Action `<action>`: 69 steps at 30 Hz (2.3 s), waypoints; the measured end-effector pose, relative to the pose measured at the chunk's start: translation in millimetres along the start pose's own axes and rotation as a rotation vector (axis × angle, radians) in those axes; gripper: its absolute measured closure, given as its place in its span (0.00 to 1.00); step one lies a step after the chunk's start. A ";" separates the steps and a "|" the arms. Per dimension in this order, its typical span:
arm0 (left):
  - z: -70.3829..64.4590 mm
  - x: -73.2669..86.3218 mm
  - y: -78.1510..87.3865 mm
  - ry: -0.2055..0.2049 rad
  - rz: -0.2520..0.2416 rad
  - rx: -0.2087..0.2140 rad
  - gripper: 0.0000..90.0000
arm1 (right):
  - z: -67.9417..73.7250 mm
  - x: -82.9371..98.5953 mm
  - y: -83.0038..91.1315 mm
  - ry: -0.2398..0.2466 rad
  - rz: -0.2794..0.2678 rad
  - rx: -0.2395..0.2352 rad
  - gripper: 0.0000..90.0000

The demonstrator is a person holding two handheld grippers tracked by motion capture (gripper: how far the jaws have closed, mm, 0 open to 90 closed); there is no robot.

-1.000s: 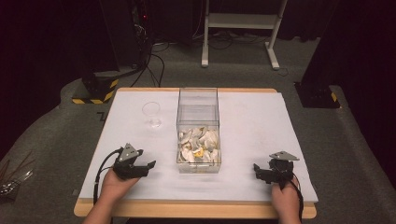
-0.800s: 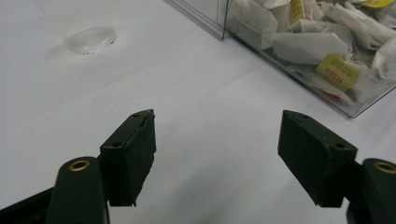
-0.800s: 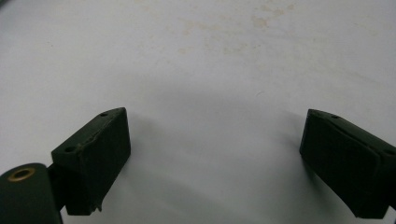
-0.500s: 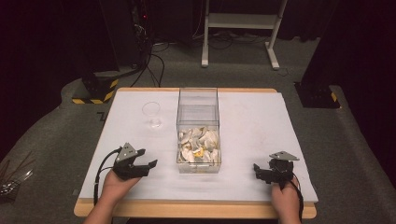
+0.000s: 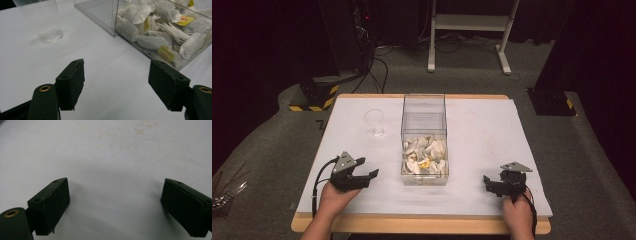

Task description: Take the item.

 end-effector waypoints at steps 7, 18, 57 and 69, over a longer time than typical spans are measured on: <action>-1.8 -14.3 5.0 -0.028 -0.025 -0.023 0.30 | 0.0 0.1 0.1 0.003 0.001 0.000 0.10; -5.7 -30.3 7.8 -0.039 -0.042 -0.020 0.30 | 0.1 0.3 0.3 0.001 0.002 0.000 0.10; -44.3 -87.6 -10.3 -0.061 -0.086 0.120 0.31 | 0.0 0.2 0.3 0.003 0.001 -0.001 0.10; -58.9 -99.2 -22.2 -0.067 -0.087 0.159 0.31 | 0.0 0.2 0.3 0.003 0.001 -0.001 0.10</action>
Point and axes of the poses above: each handheld gripper's, and its own axes: y roughly backward along the jaws, x roughly out of its underside, z roughly to its left, the point moved 10 cm from there along -y, roughly forward along the jaws, and after that the axes turned 5 degrees about -x, right-handed, at the moved point
